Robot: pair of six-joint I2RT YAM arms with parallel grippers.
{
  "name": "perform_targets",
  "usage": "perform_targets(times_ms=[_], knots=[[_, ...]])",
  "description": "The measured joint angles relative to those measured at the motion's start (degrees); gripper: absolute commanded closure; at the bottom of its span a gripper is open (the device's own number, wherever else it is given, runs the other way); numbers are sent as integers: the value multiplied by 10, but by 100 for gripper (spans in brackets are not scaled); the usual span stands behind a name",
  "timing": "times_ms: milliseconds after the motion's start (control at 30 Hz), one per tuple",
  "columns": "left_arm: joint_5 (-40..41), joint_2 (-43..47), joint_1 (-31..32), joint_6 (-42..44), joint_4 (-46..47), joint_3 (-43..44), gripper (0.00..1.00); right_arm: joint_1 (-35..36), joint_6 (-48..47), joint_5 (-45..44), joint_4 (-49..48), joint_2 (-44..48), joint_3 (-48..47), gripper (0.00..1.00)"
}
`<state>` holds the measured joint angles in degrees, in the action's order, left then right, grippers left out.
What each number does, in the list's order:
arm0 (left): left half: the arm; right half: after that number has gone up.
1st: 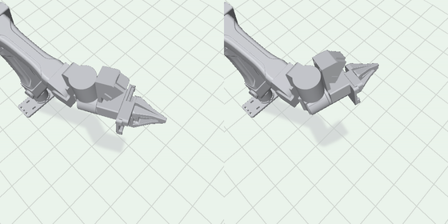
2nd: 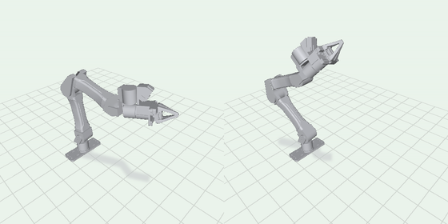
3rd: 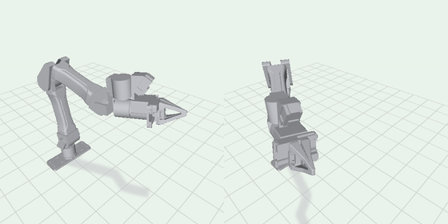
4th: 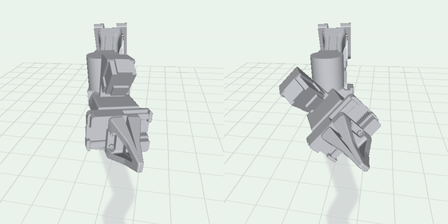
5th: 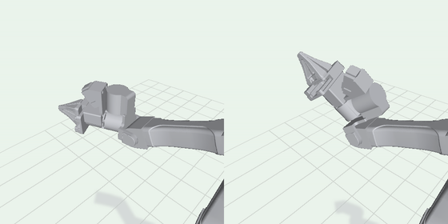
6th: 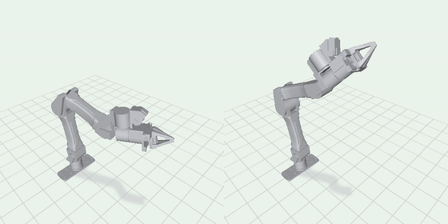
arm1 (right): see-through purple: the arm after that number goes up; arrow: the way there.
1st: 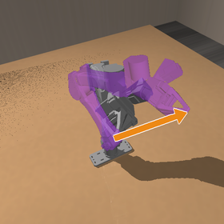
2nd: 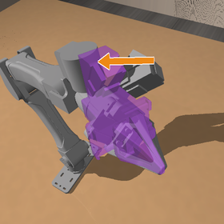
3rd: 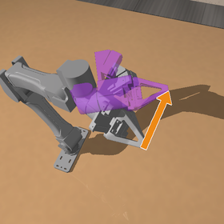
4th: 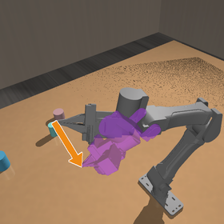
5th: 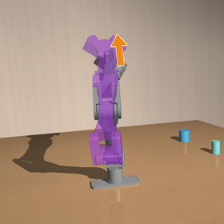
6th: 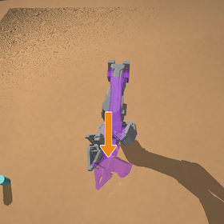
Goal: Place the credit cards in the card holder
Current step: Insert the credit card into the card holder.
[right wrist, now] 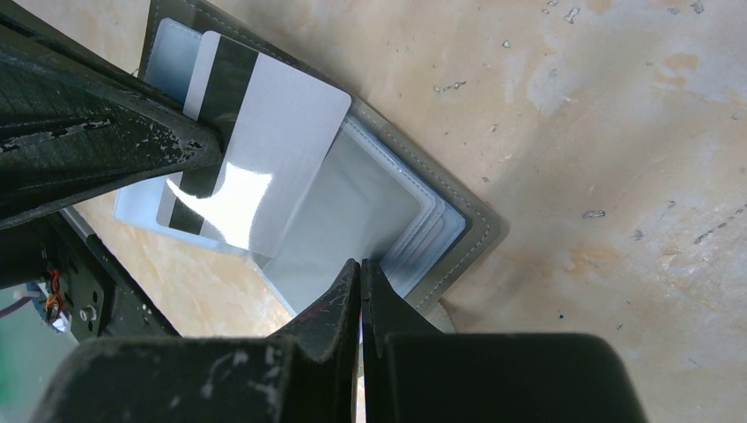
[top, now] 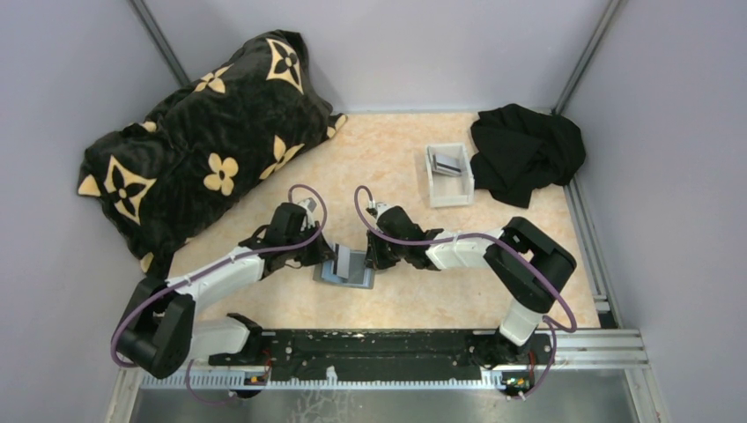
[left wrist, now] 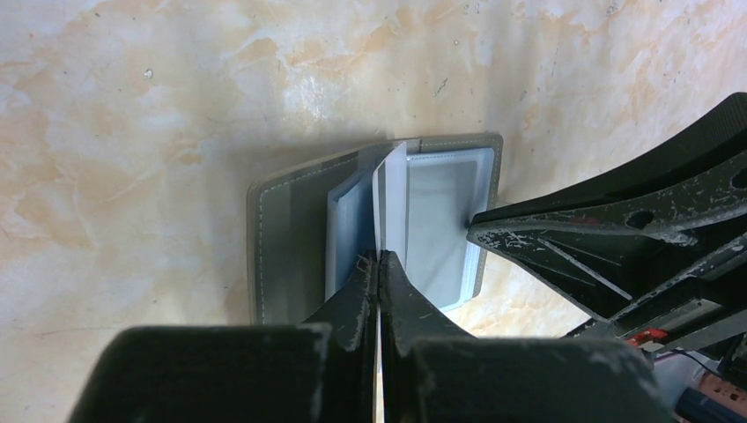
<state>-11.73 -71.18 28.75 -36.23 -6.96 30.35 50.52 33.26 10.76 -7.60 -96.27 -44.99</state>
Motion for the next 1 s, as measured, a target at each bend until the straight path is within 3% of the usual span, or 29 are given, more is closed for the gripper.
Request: perform_targets(times_ms=[1000], knots=[[76,30,27,-12,12,-30,100,0,0,3,-10,-7,-1,100]])
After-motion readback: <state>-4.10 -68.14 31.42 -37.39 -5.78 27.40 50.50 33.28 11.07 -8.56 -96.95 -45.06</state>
